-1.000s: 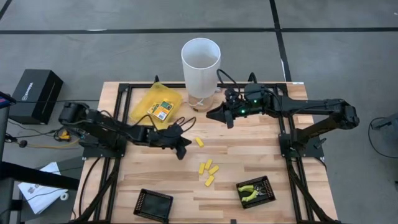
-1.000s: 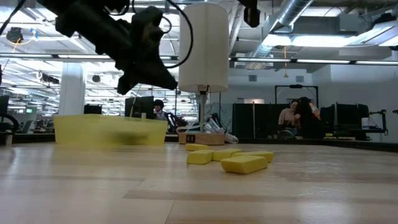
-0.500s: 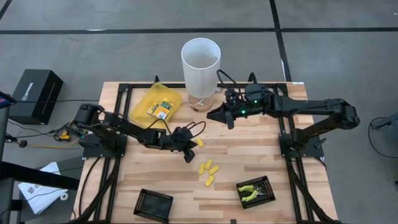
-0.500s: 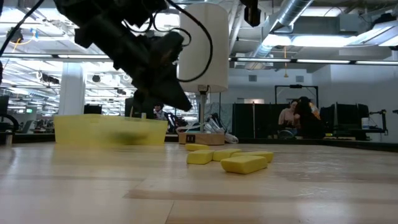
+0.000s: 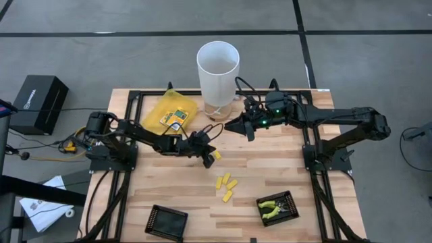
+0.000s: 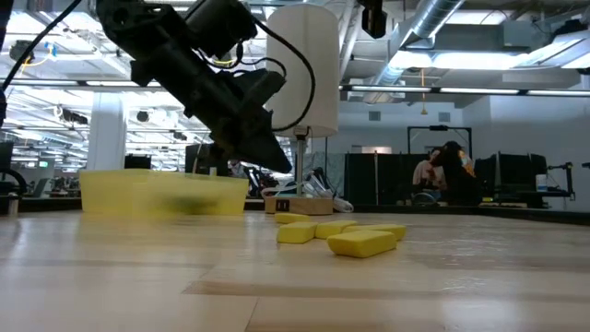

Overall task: Pick & Place School Supplies
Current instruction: Put the eraser into the bottom left black bin

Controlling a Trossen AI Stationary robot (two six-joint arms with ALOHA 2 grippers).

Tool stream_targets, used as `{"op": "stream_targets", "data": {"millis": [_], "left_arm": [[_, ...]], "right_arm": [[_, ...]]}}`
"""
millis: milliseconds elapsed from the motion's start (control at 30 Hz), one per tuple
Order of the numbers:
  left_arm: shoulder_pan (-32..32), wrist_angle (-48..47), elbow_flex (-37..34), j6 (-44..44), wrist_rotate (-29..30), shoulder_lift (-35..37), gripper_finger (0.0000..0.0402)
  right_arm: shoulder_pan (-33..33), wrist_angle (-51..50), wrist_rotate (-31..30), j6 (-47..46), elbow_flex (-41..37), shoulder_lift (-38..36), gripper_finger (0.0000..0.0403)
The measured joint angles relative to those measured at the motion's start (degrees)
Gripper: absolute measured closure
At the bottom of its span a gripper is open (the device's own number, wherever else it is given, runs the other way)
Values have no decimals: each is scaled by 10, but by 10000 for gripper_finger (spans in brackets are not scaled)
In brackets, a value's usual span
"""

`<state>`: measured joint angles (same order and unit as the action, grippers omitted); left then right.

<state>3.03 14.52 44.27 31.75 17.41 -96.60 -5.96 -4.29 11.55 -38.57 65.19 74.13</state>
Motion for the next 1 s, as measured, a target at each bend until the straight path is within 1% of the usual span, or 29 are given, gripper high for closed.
{"op": "stream_targets", "data": {"millis": [133, 267, 433, 1000], "left_arm": [[-5, 15, 0, 0, -17, -20, 401], [-3, 31, 0, 4, -49, -53, 401], [0, 35, 0, 18, -52, -70, 401], [-9, 35, 0, 20, -53, -70, 401]], "right_arm": [[0, 0, 2, 0, 0, 0, 295], [0, 0, 5, -3, 0, 0, 295], [0, 0, 6, -4, 0, 0, 295], [0, 0, 9, -4, 0, 0, 295]]}}
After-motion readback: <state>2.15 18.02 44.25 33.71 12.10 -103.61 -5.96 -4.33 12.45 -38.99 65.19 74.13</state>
